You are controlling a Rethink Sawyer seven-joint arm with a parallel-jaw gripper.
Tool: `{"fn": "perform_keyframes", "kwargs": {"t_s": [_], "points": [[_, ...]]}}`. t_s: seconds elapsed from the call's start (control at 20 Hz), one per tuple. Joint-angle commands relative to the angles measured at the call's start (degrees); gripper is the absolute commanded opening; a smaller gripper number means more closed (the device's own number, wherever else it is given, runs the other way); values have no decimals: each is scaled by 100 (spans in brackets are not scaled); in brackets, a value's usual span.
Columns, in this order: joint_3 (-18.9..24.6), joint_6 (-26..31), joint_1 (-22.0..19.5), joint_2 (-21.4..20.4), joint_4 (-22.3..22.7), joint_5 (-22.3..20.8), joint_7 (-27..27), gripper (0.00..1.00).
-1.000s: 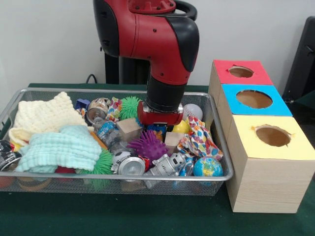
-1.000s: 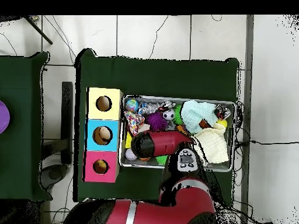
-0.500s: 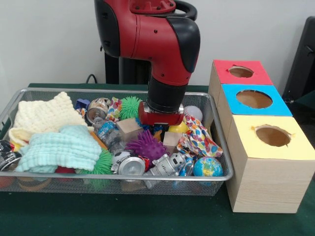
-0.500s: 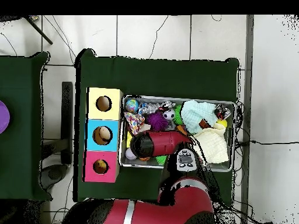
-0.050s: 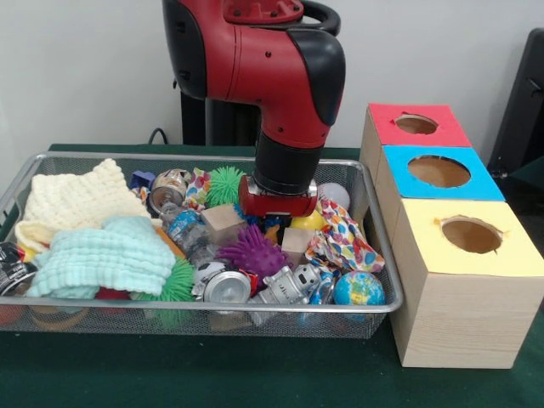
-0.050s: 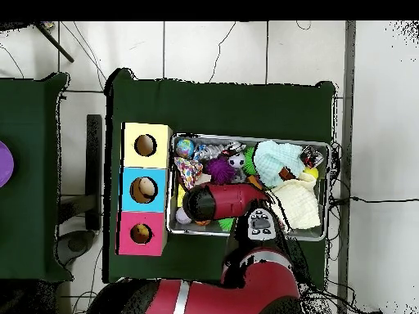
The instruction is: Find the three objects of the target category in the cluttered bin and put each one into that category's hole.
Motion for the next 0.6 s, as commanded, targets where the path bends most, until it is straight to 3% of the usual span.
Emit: {"fn": "perform_keyframes", "kwargs": {"t_s": [0.05, 0.35, 0.6], "points": [[371, -307, -195, 201, 67, 75, 771, 0], [586, 362, -294, -813, 648, 220, 535, 0], [658, 515, -318, -1302, 925, 282, 524, 0]]}}
